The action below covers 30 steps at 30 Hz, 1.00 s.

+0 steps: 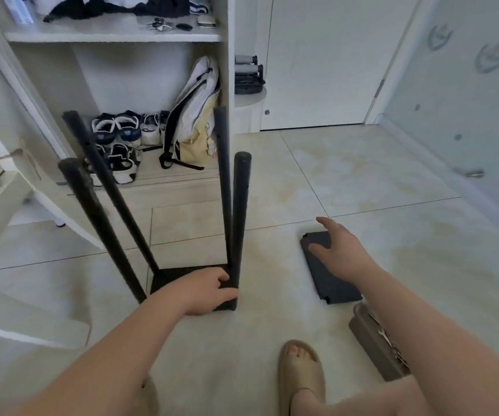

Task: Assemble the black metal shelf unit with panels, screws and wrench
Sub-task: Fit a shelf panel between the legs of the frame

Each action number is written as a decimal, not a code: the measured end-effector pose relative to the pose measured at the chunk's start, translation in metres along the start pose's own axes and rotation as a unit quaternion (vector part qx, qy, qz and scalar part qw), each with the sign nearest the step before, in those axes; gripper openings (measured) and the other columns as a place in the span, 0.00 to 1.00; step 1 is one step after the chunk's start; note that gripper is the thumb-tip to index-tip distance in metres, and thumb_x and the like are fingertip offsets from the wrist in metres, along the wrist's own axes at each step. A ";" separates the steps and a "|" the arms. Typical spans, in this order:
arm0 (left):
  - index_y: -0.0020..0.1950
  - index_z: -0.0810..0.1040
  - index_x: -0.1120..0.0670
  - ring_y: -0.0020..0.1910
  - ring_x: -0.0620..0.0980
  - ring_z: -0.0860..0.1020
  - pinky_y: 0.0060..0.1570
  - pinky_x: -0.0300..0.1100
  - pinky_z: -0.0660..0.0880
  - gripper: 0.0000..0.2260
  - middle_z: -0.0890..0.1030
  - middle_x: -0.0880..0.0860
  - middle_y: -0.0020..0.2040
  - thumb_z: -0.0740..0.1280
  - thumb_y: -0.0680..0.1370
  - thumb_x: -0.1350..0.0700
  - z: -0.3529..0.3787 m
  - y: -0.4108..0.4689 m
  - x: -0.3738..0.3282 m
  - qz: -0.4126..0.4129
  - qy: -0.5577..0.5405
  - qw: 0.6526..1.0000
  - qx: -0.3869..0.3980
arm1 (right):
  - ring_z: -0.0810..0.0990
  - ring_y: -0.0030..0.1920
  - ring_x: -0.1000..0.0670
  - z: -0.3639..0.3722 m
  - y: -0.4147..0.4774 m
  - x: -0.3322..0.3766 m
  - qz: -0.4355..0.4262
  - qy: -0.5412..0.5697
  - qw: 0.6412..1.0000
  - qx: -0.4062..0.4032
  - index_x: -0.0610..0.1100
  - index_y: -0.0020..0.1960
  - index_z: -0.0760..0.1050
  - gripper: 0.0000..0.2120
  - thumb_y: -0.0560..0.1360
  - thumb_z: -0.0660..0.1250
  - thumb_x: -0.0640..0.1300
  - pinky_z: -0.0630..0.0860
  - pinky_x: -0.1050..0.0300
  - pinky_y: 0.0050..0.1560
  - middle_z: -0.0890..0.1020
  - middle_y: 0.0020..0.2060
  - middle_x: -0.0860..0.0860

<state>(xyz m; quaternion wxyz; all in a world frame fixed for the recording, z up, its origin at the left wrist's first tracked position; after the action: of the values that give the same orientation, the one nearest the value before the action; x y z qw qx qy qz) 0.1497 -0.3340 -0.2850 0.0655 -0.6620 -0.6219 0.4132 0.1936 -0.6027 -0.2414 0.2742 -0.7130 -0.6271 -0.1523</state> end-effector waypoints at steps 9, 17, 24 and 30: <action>0.73 0.69 0.48 0.63 0.46 0.74 0.54 0.37 0.70 0.22 0.74 0.46 0.68 0.65 0.80 0.44 0.106 0.105 -0.078 0.047 -0.137 0.989 0.020 | 0.61 0.76 0.42 0.026 0.033 -0.163 0.117 -0.167 0.975 0.092 0.52 0.81 0.53 0.34 0.81 0.64 0.54 0.65 0.41 0.72 0.62 0.78 0.50; 0.73 0.69 0.50 0.62 0.48 0.74 0.64 0.47 0.74 0.25 0.73 0.50 0.68 0.69 0.78 0.45 0.219 0.202 -0.098 -0.060 -0.252 0.962 0.089 | 0.51 0.79 0.41 0.064 0.105 -0.279 0.141 -0.314 0.923 0.169 0.52 0.81 0.47 0.31 0.83 0.55 0.57 0.56 0.37 0.74 0.57 0.79 0.51; 0.79 0.60 0.52 0.70 0.52 0.71 0.62 0.42 0.68 0.32 0.67 0.53 0.75 0.69 0.79 0.48 0.269 0.297 -0.124 -0.077 -0.278 0.951 0.110 | 0.51 0.80 0.41 0.103 0.161 -0.353 0.161 -0.266 0.932 0.184 0.51 0.82 0.45 0.33 0.83 0.57 0.57 0.55 0.37 0.75 0.57 0.79 0.50; 0.75 0.66 0.52 0.61 0.45 0.76 0.62 0.45 0.72 0.24 0.75 0.47 0.66 0.67 0.80 0.54 0.291 0.344 -0.135 -0.088 -0.342 0.931 0.095 | 0.75 0.62 0.42 0.137 0.181 -0.390 0.193 -0.151 0.951 0.189 0.48 0.73 0.61 0.23 0.81 0.62 0.53 0.72 0.43 0.65 0.76 0.64 0.48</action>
<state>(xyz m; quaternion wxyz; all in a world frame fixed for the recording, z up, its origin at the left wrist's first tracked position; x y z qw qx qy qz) 0.2465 -0.6521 -0.6179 -0.0521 -0.4143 -0.6199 0.6644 0.2876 -0.8504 -0.6068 0.3302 -0.7702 -0.5288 0.1342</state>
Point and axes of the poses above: each hand's wrist, its own y-axis towards the middle knuckle, its own z-axis out of the palm, x = y × z, the point moved 8 cm from there along y, towards the middle knuckle
